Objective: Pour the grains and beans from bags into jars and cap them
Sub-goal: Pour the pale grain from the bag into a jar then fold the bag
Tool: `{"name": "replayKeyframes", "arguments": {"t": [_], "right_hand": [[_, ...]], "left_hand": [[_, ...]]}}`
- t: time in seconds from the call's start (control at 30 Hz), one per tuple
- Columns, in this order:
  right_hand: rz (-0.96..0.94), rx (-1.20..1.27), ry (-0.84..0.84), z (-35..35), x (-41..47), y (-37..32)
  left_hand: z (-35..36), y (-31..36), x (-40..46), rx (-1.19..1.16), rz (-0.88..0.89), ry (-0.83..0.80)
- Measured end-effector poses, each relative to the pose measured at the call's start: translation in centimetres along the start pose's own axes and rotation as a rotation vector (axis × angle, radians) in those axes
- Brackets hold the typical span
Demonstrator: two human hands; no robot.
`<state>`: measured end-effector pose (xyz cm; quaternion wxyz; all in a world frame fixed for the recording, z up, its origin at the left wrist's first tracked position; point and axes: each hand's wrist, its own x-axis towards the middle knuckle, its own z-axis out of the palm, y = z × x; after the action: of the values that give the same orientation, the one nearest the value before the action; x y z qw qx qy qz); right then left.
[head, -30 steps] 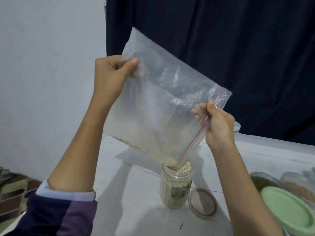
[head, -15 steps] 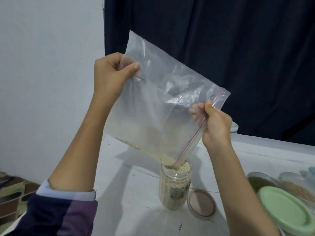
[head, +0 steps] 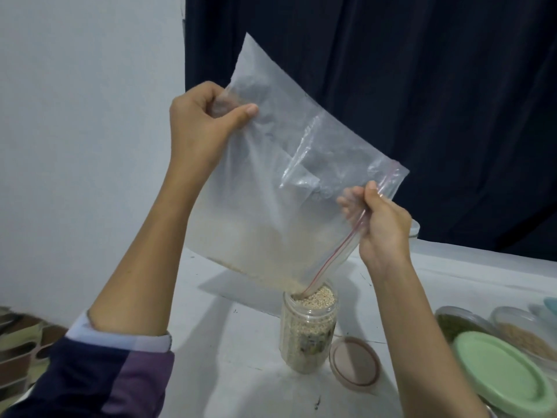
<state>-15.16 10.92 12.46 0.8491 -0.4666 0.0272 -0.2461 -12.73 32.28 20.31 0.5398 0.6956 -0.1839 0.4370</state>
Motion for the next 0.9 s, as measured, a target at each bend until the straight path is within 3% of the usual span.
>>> {"name": "replayKeyframes", "arguments": {"t": [0.63, 0.9], "right_hand": [[0.023, -0.037, 0.015, -0.2, 0.1, 0.2], [0.028, -0.019, 0.047, -0.3, 0.1, 0.2]], "left_hand": [[0.9, -0.5, 0.3, 0.018, 0.062, -0.001], [1.1, -0.5, 0.0, -0.013, 0.069, -0.087]]}}
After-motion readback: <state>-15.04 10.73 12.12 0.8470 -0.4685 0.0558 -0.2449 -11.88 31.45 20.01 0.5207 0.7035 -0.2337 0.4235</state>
